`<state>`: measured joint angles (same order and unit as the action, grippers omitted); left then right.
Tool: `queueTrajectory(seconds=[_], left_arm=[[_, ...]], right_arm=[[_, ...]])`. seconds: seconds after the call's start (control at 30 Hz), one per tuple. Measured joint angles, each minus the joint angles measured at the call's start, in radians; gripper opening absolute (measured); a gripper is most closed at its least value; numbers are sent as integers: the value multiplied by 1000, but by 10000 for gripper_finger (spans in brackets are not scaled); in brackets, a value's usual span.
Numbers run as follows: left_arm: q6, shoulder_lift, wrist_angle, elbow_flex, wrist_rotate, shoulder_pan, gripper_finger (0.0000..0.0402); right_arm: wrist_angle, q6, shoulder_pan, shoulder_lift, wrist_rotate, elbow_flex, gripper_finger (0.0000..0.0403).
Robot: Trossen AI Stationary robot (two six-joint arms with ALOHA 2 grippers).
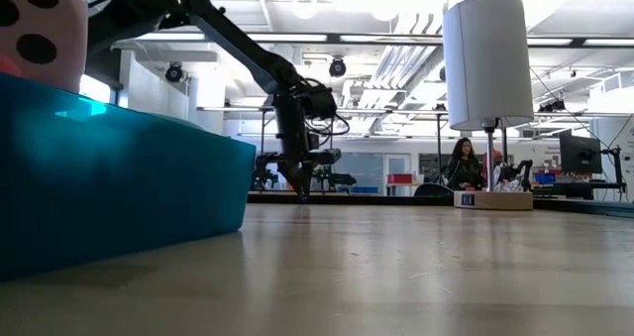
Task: Pick & Place Dice
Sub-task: Put the small blue die into the blue bin
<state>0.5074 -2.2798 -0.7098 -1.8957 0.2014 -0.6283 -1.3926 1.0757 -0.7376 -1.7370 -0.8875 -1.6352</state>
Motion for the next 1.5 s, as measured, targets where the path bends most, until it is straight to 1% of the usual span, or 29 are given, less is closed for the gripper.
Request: queueTrajectory(seconds=[0.23, 0.43, 0.57, 0.77, 0.93, 1.13, 1.33, 1.5], left_arm=[[-61, 56, -89, 0, 6, 34, 43], [-115, 128, -223, 1, 76, 80, 43], [-140, 177, -273, 1, 72, 112, 43], [-171, 278, -388, 1, 65, 178, 43], [-170, 362, -426, 1, 56, 232, 43], [-143, 454, -530, 1, 58, 286, 43], [-98, 519, -657, 1, 71, 392, 43], [-22, 552, -731, 1, 139, 533, 43]], right_arm=[[11, -7, 0, 0, 5, 0, 277], [13, -7, -4, 0, 36, 0, 277], [13, -7, -13, 0, 49, 0, 277], [37, -11, -24, 0, 42, 0, 277], [89, -78, -31, 0, 42, 0, 277], [151, -136, -31, 0, 48, 0, 277], [192, -166, -31, 0, 51, 0, 277], [235, -210, -30, 0, 52, 0, 277]])
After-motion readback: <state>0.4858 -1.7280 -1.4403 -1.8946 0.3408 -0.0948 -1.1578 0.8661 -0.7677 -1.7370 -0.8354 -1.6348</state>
